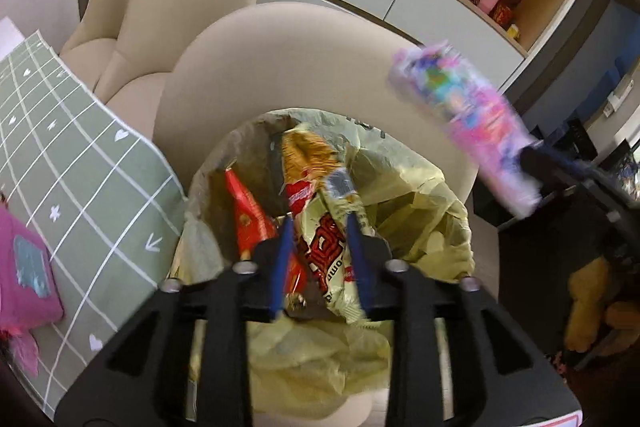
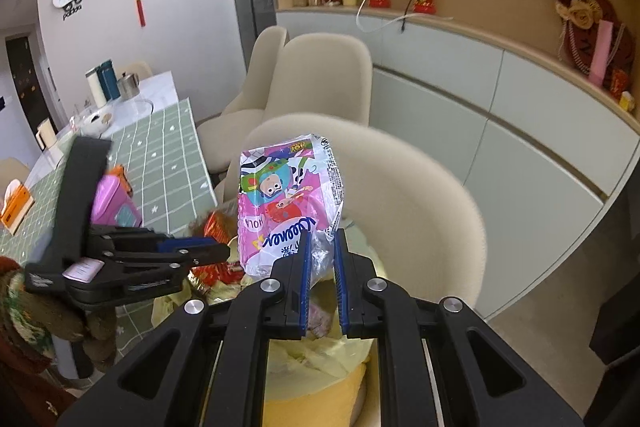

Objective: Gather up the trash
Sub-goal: 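Open the left gripper over the bin while the right gripper releases the pink cartoon packet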

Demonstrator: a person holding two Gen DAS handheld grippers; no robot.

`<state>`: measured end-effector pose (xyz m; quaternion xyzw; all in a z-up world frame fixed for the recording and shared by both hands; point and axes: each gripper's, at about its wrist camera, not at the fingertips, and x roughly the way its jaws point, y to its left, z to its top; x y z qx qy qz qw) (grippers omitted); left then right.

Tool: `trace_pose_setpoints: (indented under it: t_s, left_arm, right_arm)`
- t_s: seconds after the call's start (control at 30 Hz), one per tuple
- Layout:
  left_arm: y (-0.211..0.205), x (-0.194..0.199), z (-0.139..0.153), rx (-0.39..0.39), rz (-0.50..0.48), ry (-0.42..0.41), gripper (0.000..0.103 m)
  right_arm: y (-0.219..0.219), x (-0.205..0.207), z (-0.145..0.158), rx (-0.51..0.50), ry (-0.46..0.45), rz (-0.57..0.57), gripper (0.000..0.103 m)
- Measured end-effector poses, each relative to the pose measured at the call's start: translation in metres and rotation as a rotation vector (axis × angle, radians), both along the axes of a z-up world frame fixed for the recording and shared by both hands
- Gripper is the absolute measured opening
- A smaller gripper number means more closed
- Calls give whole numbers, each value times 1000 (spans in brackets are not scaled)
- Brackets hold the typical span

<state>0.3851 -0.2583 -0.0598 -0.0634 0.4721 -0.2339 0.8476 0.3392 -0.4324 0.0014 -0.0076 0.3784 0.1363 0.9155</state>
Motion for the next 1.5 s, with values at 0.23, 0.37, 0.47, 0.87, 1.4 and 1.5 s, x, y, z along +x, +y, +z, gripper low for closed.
trace_pose_setpoints:
  t_s: [0.23,0.37,0.47,0.87,1.4,1.5]
  left_arm:
    - [44,-15,19,-14,95,-27,32]
    - [67,-26,31,-13,140,-50,32]
    - [81,-37,40,1,163,-75,32]
    - [143,-75,37,18,267,-81,41]
    - [280,-133,43,28,489,-117,42]
    - [321,-144,43,31,531,-108,45]
  right_arm:
    - [30,10,-33,6,73,68,12]
    - [55,20,-57,-39,132,130,12]
    - [65,30,-87,-121,216,147,12]
    - [48,20,-86,-94,211,94,26]
    - [88,-50,1,149,-3,7,33]
    - [118,-59,10,176,-14,26,33]
